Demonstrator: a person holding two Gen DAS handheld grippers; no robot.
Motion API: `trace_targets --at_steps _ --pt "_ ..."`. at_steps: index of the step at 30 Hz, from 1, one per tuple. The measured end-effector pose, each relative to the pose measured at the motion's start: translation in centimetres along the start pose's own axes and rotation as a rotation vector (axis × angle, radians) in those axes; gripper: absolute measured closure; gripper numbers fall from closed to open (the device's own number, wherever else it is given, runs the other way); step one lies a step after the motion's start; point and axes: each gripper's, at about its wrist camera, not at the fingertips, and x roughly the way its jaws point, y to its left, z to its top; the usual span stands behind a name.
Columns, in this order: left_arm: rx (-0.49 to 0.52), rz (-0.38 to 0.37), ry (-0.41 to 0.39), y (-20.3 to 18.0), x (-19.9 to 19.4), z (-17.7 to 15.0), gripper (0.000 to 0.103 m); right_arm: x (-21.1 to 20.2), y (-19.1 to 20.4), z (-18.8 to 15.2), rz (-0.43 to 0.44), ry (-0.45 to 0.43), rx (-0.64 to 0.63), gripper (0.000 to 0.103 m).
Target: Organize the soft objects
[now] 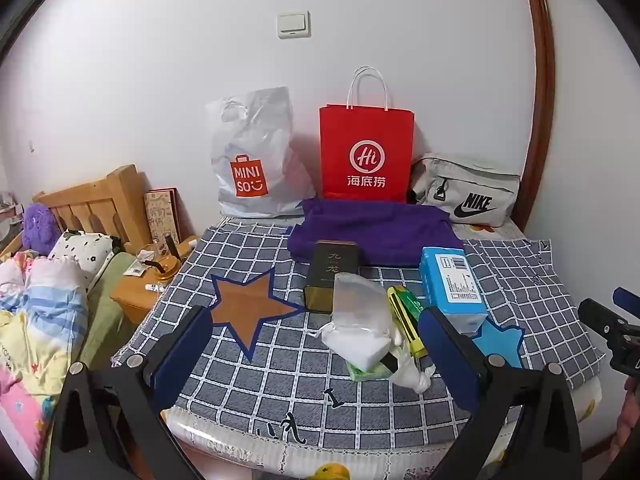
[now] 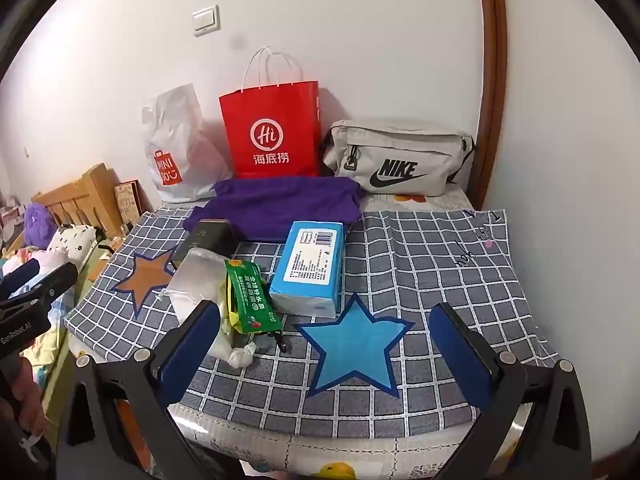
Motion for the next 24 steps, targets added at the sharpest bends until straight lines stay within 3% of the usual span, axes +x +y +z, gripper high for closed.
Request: trace_targets --at_steps 24 --pt "0.014 -0.007 -0.035 -0.1 -1.1 0.5 0.0 -1.4 0.2 0.3 0.0 -0.031 -0.025 0.0"
